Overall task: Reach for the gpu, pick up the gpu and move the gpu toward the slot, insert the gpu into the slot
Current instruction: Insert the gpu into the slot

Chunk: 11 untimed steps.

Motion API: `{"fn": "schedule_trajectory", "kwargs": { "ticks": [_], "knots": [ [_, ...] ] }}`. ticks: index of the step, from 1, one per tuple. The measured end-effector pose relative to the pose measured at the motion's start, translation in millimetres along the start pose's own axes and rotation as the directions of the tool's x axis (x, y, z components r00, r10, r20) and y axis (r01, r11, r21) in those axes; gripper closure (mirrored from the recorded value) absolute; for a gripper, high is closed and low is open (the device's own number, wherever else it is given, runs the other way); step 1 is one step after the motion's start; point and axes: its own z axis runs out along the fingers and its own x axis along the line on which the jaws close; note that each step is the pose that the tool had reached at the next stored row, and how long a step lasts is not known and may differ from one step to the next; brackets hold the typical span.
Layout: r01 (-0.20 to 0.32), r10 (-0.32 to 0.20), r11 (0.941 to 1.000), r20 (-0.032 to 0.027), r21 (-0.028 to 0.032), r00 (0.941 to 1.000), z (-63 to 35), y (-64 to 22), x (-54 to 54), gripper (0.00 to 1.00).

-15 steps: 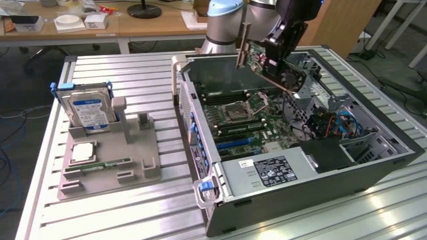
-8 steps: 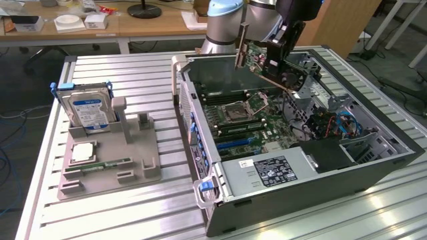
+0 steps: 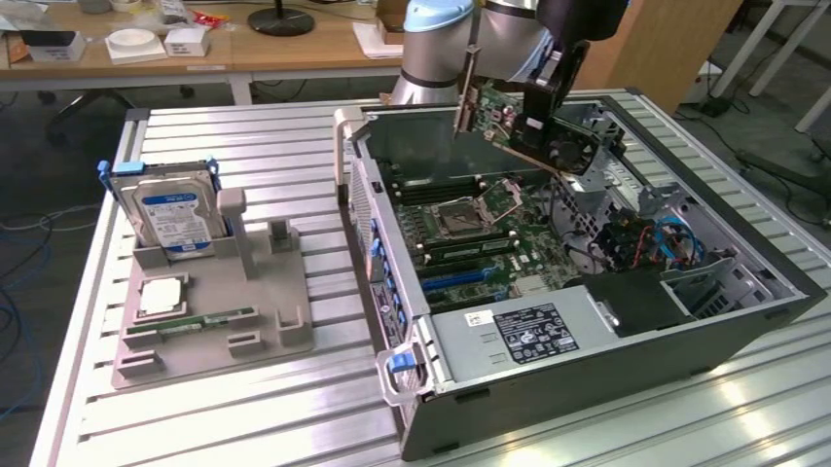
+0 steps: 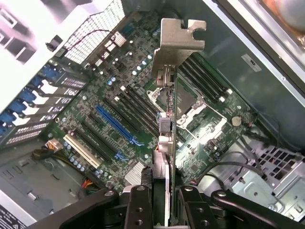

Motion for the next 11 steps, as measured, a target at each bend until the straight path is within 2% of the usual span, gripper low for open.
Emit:
{"fn": "schedule_trajectory", "kwargs": {
  "ticks": [6, 11],
  "knots": [
    [0.070, -0.070, 0.9976, 0.0003, -0.0007, 0.9976, 0.0, 0.0, 0.0, 0.73],
    [0.126, -0.126, 0.9920, 0.0005, -0.0013, 0.9920, 0.0, 0.0, 0.0, 0.73]
  ]
}}
